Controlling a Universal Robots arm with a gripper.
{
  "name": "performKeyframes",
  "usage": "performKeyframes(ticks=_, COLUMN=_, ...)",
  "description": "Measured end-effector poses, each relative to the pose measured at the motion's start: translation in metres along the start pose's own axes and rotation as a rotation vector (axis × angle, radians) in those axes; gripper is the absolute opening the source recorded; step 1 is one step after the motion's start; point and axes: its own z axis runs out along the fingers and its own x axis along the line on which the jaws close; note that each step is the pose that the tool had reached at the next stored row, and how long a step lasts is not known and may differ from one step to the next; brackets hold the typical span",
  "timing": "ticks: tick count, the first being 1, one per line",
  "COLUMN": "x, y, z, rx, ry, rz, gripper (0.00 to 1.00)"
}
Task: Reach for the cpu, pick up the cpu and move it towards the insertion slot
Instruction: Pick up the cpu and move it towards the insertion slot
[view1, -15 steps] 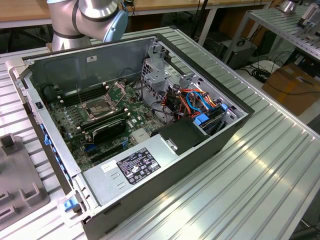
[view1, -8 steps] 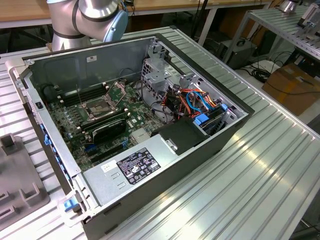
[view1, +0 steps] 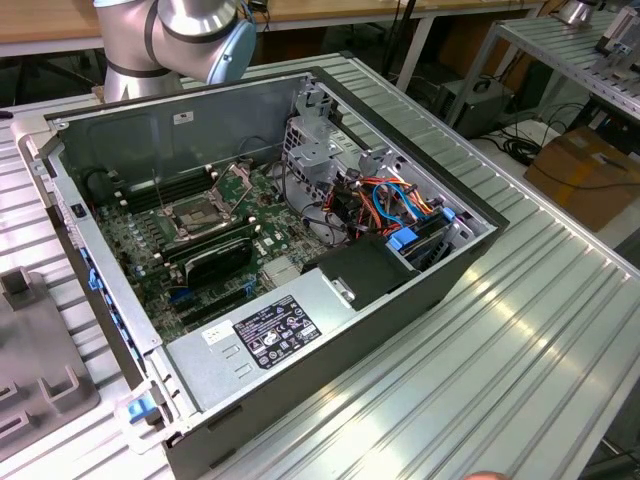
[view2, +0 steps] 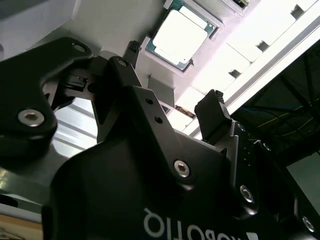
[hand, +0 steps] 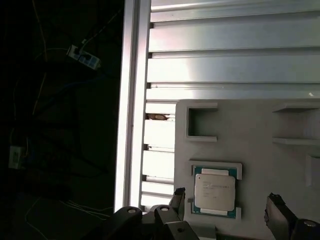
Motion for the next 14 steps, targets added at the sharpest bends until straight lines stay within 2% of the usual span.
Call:
performKeyframes(ticks=2, x=-0.0002, y=-0.0002, z=0.0032, rx=0.0000, ry=0.0000, rz=-0.003, gripper=0.72)
performKeyframes(ticks=5, x=-0.0002, y=-0.0017, z=0.0098, rx=0.0002, ry=0.0007, rz=-0.029, gripper=0.72)
performKeyframes(ticks=12, x=-0.0001, y=-0.0043, z=0.0234, rx=-0.0002, ry=0.0013, rz=-0.047, gripper=0.72)
performKeyframes(ticks=14, x=-0.0002, y=-0.0056, z=0.0306, rx=-0.0002, ry=0.0014, rz=-0.051, gripper=0.72)
